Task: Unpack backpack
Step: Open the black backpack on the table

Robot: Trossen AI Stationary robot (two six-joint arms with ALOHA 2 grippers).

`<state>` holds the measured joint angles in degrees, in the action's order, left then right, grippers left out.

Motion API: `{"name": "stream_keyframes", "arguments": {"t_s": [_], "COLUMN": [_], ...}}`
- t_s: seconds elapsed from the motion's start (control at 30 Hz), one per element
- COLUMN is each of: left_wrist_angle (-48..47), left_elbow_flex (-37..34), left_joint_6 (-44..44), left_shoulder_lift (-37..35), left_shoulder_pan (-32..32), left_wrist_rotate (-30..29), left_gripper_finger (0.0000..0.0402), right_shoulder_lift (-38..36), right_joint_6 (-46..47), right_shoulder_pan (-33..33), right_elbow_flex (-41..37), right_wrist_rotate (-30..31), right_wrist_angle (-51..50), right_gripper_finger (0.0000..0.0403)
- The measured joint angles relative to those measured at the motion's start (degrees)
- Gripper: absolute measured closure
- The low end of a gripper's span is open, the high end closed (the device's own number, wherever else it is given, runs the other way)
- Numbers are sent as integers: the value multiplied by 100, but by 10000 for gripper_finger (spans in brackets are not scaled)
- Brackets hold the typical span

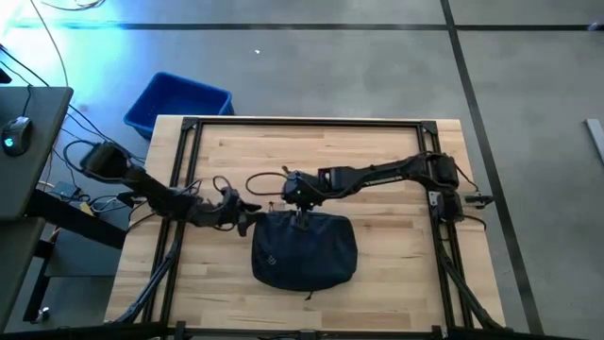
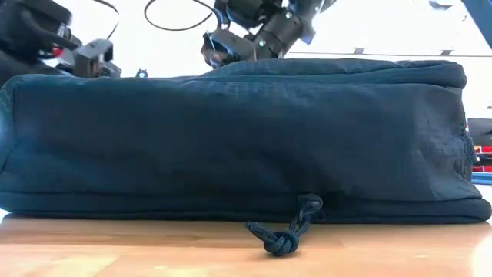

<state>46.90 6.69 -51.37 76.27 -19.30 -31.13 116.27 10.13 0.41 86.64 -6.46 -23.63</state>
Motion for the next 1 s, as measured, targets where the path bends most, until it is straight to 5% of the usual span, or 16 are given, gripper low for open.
{"name": "stream_keyframes", "arguments": {"t_s": [0.23,0.5,0.83,1.0], "left_wrist_angle": [43,72,-224,-196], "left_elbow_flex": [558,1175,1181,1181], "left_joint_6": [396,495,1312,2023], "left_shoulder_lift": [846,1635,946,377], "left_shoulder_pan": [542,628,165,-243], "left_wrist_rotate": [1162,1605,908,284], "left_gripper_finger": [237,385,398,400], "right_shoulder_lift": [33,42,-584,-819], "right_joint_6": [-256,-292,-246,-375], "right_shoulder_pan": [213,347,723,1060], "right_elbow_flex": [-417,-467,-465,-462], "right_wrist_rotate": [306,740,2028,2107], "right_wrist_angle": [460,498,455,637], "right_gripper_finger": [197,222,247,249]}}
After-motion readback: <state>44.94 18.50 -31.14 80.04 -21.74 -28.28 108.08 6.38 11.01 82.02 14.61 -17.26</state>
